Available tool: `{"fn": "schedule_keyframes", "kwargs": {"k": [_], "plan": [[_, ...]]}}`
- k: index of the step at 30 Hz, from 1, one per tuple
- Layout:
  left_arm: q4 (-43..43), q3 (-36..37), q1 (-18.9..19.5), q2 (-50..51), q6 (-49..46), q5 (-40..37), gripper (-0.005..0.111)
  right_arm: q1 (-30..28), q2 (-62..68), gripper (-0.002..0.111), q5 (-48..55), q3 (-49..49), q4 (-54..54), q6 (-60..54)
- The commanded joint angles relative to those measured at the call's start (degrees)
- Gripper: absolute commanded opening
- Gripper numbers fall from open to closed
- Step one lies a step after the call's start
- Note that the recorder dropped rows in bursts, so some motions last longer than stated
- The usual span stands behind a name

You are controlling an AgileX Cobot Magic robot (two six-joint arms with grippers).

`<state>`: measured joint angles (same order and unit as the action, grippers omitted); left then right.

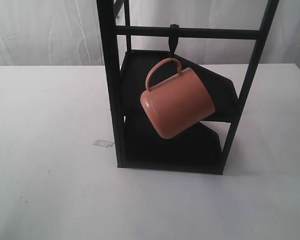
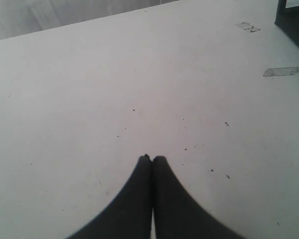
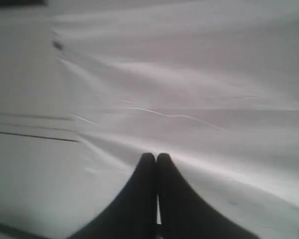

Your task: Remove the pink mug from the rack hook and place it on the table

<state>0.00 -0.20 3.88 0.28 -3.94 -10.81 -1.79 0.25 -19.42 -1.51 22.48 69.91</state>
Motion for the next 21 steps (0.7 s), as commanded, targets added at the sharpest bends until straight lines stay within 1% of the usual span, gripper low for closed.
{"fn": "schedule_keyframes", "kwargs": {"k": [1,3,4,6,8,11,12,13,14,16,18,19,20,21], "plan": [[0.00,0.20,0.00,-0.28,0.11,0.10,0.000,0.06,-0.25,0.000,-25.65,-4.44,-4.46,9.80],[0.00,0.20,0.00,-0.28,0.11,0.10,0.000,0.06,-0.25,0.000,-30.15,-7.88,-6.07,9.80],[0.00,0.20,0.00,-0.28,0.11,0.10,0.000,0.06,-0.25,0.000,-30.66,-9.50,-7.87,9.91],[0.00,0.20,0.00,-0.28,0.11,0.10,0.000,0.06,-0.25,0.000,-29.14,-13.93,-14.34,9.57],[0.00,0.20,0.00,-0.28,0.11,0.10,0.000,0.06,-0.25,0.000,-24.04,-17.78,-20.94,5.51],[0.00,0.20,0.00,-0.28,0.11,0.10,0.000,0.06,-0.25,0.000,-2.51,-22.33,-41.56,-19.12],[0.00,0.20,0.00,-0.28,0.11,0.10,0.000,0.06,-0.25,0.000,7.09,-22.81,-51.67,-27.10],[0.00,0.20,0.00,-0.28,0.11,0.10,0.000,0.06,-0.25,0.000,15.78,-22.34,-61.39,-32.06],[0.00,0.20,0.00,-0.28,0.11,0.10,0.000,0.06,-0.25,0.000,24.85,-21.60,-67.30,-33.67],[0.00,0.20,0.00,-0.28,0.11,0.10,0.000,0.06,1.46,0.000,42.35,-19.88,-68.70,-33.78],[0.00,0.20,0.00,-0.28,0.11,0.10,0.000,0.10,3.84,0.000,53.69,-17.92,-68.67,-33.69],[0.00,0.20,0.00,-0.28,0.11,0.10,0.000,0.10,5.04,0.000,56.08,-16.44,-68.98,-33.52],[0.00,0.20,0.00,-0.28,0.11,0.10,0.000,0.10,5.83,0.000,55.77,-15.13,-70.15,-32.86],[0.00,0.20,0.00,-0.28,0.11,0.10,0.000,0.10,6.82,0.000,53.37,-14.27,-70.79,-31.52]]}}
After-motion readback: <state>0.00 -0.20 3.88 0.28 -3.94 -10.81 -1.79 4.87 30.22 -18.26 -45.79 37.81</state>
